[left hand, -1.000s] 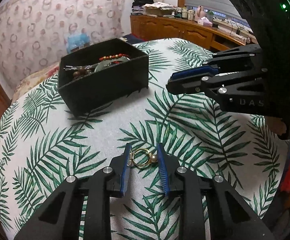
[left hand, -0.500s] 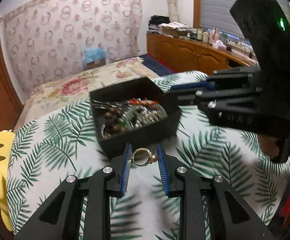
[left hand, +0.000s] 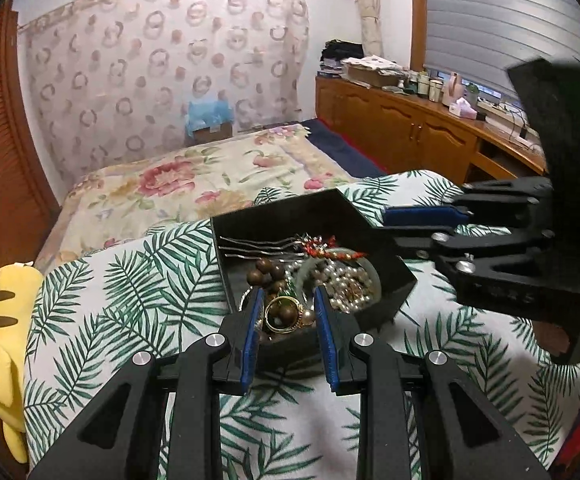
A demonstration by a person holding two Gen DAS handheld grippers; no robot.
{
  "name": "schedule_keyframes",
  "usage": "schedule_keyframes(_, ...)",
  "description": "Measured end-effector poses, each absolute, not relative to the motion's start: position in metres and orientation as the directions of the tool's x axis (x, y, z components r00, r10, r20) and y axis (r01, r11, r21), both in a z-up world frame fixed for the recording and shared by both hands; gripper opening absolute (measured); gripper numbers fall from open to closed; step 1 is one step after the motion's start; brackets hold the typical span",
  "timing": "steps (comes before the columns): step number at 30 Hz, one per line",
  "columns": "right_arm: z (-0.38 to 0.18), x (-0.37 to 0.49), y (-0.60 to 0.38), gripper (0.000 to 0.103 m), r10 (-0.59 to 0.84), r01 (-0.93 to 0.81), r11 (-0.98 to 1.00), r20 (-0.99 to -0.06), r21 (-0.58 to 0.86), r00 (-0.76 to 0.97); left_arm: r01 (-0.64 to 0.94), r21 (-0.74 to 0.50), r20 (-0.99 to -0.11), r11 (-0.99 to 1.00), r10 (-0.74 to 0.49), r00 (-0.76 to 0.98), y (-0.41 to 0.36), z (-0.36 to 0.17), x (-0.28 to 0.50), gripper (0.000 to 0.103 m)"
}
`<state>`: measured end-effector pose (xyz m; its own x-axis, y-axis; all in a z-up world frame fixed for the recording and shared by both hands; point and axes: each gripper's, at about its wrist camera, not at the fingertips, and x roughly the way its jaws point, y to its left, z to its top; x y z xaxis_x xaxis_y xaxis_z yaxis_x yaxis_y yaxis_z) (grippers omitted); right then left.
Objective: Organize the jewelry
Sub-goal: 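Drop the gold ring and charm into the black box and open both tools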
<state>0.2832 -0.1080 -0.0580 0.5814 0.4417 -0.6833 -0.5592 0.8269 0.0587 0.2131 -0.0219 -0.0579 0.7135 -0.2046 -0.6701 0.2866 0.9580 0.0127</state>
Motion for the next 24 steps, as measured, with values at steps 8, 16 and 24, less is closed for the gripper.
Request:
schedule_keyframes(8,-0.055,0.27,-0.125,0.024,0.441,-0.536,0.841,-0.665,0.072,0.603,0.268,0.002,-0.667,0.963,-0.199,0.718,-0.023,-0.056,0.238,0.024)
schedule_keyframes(16,-0.052,0.258,-0.135,0.024,0.434,-0.507,0.858,-0.647,0.083,0.627,0.242,-0.031,-0.657,0.97,-0.203,0.726,-0.018,-0.056,0.249,0.024)
schedule_keyframes(24,-0.049,0.251,-0.141,0.024,0.424,-0.484,0.87,-0.639,0.092,0.642,0.225,-0.05,-0.644,0.973,-0.203,0.738,-0.013,-0.056,0.242,0.051)
